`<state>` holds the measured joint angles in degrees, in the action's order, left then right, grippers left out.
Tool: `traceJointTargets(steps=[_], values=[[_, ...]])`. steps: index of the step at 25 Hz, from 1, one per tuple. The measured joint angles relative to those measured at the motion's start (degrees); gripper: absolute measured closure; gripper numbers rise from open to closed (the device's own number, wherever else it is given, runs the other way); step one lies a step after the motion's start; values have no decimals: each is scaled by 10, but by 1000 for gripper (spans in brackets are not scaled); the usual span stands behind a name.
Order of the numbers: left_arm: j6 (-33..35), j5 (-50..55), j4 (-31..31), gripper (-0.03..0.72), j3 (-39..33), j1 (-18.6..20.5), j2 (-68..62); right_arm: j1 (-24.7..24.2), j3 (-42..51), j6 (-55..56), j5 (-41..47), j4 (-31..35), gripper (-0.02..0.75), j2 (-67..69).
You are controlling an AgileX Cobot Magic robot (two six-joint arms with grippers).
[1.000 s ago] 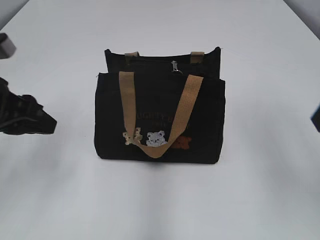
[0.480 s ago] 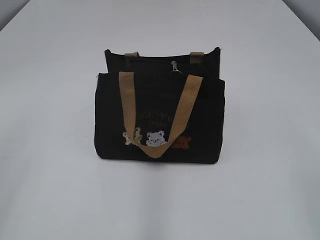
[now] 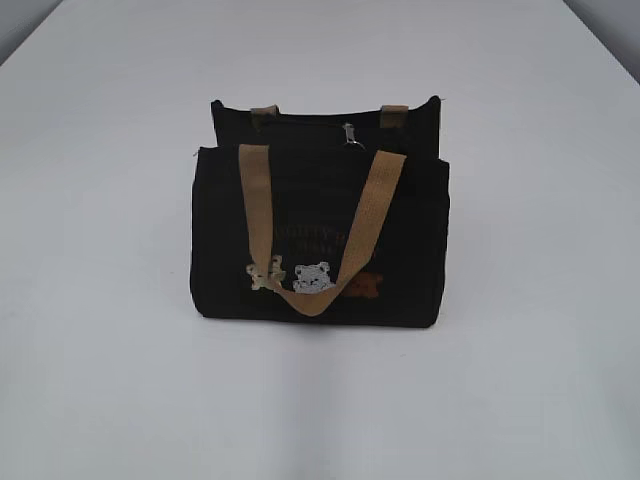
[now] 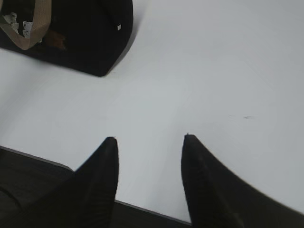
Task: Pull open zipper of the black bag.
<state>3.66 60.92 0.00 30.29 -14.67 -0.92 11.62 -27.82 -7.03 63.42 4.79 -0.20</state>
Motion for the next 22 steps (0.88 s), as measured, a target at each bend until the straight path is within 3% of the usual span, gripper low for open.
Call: traceJointTargets(steps=[6,15,19,22], values=[[35,0,-38,380,0,0,13,0,0,-1,0,2,408,-2],[43,0,-45,380,-1,10,15,-6,0,-1,-3,5,409,-2],[43,0,-45,380,-1,75,15,-84,0,-2,-4,11,409,-2],[44,0,-45,380,-1,97,15,-121,0,-2,-4,13,410,-2]])
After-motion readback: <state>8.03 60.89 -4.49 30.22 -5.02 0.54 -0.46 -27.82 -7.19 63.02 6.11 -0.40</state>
